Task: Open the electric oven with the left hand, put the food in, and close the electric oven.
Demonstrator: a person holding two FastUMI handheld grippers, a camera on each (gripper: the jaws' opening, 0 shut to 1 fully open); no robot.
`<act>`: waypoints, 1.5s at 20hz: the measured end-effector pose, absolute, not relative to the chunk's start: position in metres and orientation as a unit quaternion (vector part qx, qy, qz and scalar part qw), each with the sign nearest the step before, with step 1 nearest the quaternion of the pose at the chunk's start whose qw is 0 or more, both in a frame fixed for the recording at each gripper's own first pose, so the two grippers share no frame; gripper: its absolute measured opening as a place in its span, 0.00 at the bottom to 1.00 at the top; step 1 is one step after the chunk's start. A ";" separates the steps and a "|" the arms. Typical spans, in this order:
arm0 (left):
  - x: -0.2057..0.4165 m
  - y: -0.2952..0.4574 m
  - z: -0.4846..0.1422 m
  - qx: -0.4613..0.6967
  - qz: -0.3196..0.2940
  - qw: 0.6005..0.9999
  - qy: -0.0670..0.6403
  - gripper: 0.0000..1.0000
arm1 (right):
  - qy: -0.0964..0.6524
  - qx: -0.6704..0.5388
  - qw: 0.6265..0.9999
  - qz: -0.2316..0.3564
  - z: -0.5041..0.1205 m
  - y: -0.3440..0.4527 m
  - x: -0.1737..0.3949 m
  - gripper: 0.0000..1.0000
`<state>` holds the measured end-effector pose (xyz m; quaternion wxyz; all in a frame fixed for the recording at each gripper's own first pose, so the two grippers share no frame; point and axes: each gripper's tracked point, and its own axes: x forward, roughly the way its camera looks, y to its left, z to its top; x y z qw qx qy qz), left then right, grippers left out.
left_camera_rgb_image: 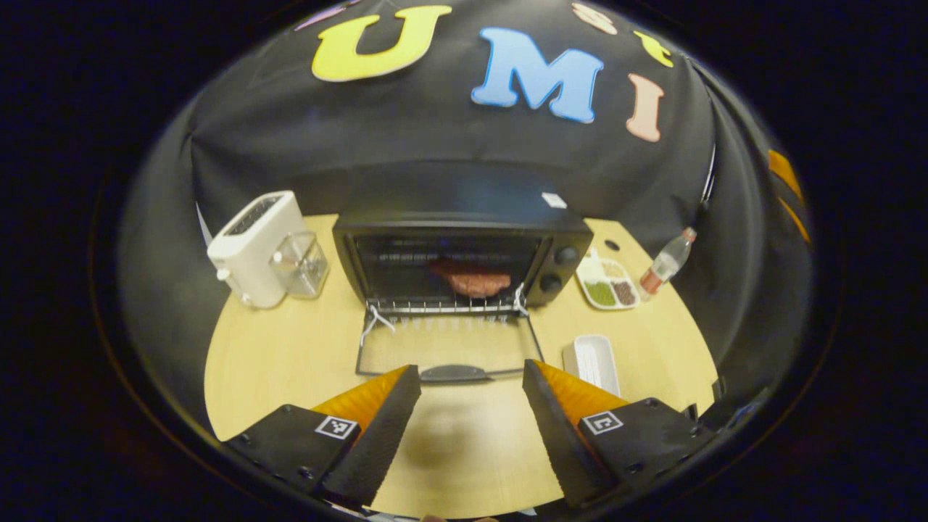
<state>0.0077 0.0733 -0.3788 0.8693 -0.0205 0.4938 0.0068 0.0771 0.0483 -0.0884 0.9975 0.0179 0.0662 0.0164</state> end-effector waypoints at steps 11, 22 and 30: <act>-0.012 0.076 -0.474 -0.028 0.025 0.787 0.616 0.97 | 0.106 0.030 0.994 -0.016 -0.121 0.001 0.083 0.90; 0.003 0.088 -0.528 -0.008 0.023 0.745 0.667 0.97 | 0.118 0.037 0.991 -0.048 -0.129 -0.032 0.080 0.90; 0.003 0.091 -0.540 -0.013 0.028 0.730 0.682 0.96 | 0.119 0.027 0.992 -0.020 -0.131 -0.010 0.085 0.90</act>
